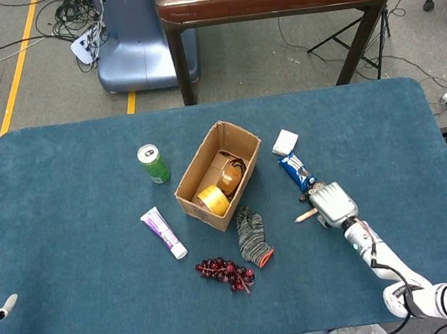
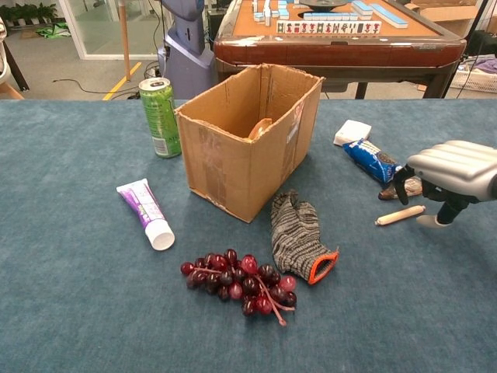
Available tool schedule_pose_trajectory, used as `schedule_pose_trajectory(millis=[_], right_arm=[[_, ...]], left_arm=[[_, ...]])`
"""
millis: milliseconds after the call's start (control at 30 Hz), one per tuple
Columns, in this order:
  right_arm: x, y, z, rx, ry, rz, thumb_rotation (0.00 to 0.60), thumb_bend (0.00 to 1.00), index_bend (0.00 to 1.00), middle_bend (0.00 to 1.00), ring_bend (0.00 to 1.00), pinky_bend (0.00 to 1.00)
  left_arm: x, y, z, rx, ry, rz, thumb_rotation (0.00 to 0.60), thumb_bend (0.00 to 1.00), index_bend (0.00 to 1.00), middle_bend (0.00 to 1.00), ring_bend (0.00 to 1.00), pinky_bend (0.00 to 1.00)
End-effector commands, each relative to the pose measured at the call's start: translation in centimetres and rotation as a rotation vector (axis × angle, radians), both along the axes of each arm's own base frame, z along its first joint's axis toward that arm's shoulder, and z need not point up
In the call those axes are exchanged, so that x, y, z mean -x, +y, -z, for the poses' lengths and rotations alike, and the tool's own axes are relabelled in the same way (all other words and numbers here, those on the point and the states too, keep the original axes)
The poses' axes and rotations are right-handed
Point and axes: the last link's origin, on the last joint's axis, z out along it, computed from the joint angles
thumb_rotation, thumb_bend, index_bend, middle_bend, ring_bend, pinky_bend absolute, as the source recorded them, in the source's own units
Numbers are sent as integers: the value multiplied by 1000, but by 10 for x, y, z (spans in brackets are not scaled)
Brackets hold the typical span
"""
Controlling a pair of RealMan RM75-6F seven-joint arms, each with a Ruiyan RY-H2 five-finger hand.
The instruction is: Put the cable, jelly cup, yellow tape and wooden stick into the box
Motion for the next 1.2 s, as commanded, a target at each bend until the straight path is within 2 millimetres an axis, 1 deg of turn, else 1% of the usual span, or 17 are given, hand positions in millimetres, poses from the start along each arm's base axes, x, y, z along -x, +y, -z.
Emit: schedule_pose_trajectory(millis=[33, 633, 1033, 1200], right_arm=[[0, -1, 2, -3, -4, 3, 600, 291, 487, 1000, 1000, 1000], [-2, -3, 12, -33, -7, 14, 600, 345, 507, 1000, 1000, 1000], [-3, -3, 14, -39, -6, 14, 600, 459, 605, 1000, 1000, 1000], [-10, -1, 7, -28, -32, -4, 600, 474, 614, 1000, 1000, 1000]], left_arm=[[0, 0, 0, 0, -1, 1, 600, 131, 268, 398, 297, 496], [0, 0, -1, -3, -4, 2, 600, 131, 268, 398, 297, 496], [0, 0, -1, -2, -6, 1, 600, 131, 268, 398, 297, 496], [0, 0, -1, -3, -7, 1, 600, 131, 268, 398, 297, 496]])
